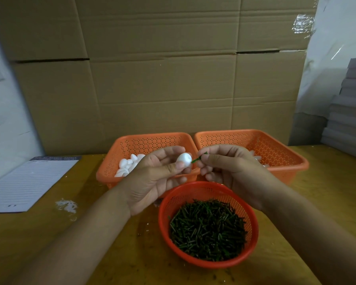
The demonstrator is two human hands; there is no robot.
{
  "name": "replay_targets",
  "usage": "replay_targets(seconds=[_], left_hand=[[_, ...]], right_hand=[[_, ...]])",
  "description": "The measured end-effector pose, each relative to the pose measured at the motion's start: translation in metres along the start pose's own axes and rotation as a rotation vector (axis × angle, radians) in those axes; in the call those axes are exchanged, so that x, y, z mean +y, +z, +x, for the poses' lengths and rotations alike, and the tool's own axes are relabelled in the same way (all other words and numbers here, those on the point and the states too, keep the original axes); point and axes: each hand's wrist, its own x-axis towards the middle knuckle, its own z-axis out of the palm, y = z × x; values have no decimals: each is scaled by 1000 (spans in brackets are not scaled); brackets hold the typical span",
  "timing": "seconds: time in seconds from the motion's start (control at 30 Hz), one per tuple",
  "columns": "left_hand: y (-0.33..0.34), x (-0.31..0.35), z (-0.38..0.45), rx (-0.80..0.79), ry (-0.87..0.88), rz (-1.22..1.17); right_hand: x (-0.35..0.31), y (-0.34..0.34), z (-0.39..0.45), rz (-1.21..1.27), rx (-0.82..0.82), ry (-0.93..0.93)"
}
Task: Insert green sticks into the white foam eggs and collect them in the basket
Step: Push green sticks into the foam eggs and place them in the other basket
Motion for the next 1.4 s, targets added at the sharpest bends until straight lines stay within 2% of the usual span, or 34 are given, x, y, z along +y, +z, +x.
replay_targets(seconds=[0.3,0.8,1.07,1.4], left_hand=[[-1,-2,-1,38,-1,58],[1,-3,0,18,13,106],[1,-3,-1,31,24,101],[1,-3,0,54,30,111]], right_hand=[[4,5,0,-77,151,-105],[8,7,-1,-281,154,-179],[10,5,0,-341,215,-235],[14,7,1,-390,214,-257]])
